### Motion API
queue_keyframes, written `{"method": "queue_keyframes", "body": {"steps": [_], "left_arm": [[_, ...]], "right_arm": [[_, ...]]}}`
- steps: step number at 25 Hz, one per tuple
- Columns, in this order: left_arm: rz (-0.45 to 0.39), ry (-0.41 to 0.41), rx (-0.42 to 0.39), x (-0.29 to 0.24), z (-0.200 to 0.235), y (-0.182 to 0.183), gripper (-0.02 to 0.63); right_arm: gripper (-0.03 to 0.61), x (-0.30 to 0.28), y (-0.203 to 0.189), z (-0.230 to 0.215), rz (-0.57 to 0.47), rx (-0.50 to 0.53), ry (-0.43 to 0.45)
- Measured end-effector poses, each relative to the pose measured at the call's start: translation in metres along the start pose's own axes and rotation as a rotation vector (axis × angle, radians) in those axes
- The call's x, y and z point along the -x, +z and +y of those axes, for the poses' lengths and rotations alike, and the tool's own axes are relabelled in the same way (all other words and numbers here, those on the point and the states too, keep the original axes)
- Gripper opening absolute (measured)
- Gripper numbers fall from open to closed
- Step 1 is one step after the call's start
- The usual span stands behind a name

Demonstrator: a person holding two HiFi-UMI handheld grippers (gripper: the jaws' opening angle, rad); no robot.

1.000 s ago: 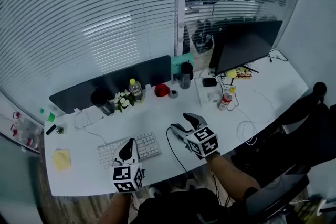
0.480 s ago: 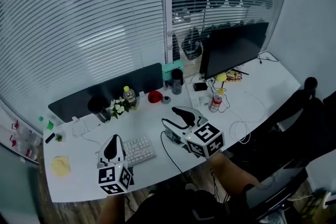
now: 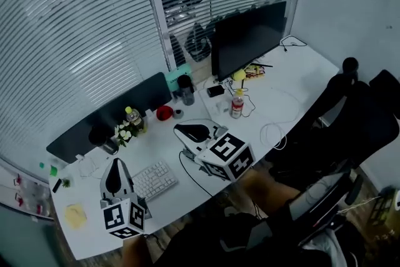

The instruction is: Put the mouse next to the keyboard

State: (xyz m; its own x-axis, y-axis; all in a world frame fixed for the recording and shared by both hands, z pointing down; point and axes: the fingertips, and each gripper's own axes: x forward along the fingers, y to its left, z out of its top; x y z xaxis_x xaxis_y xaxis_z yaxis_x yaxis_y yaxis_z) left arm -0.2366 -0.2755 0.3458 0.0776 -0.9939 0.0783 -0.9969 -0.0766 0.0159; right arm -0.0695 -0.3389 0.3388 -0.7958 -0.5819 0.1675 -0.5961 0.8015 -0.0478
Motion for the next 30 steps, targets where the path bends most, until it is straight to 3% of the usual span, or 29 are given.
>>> {"method": "queue_keyframes", "body": {"steps": [2,10,17,23,27,30], "left_arm": [[0.023,0.023,-0.033,0.0,0.003,0.001,0.029],[0.062,-0.023,0.028,0.002,0.009,0.004,0.029],[0.037,0.044,-0.042,0.005,0.014,0.004,0.029],[0.056,0.024,0.028,0.008,0.015,0.001,0.029],[0.067,-0.002,0.029,0.005,0.011,0.001,0.029],[0.063,0.024,0.012,0.003,0.014,0.003,0.029]], "right_arm": [[0.002,0.003,0.005,0.001,-0.011,-0.001,0.006],[0.0,0.006,0.022,0.004,-0.046,0.011,0.0],[-0.002,0.005,0.021,-0.004,-0.04,0.037,-0.054],[-0.002,0.001,0.018,-0.004,-0.016,0.043,-0.032],[-0.002,0.002,0.017,-0.005,-0.013,0.037,-0.034],[-0.002,0.001,0.018,-0.006,-0.009,0.048,-0.044]]}}
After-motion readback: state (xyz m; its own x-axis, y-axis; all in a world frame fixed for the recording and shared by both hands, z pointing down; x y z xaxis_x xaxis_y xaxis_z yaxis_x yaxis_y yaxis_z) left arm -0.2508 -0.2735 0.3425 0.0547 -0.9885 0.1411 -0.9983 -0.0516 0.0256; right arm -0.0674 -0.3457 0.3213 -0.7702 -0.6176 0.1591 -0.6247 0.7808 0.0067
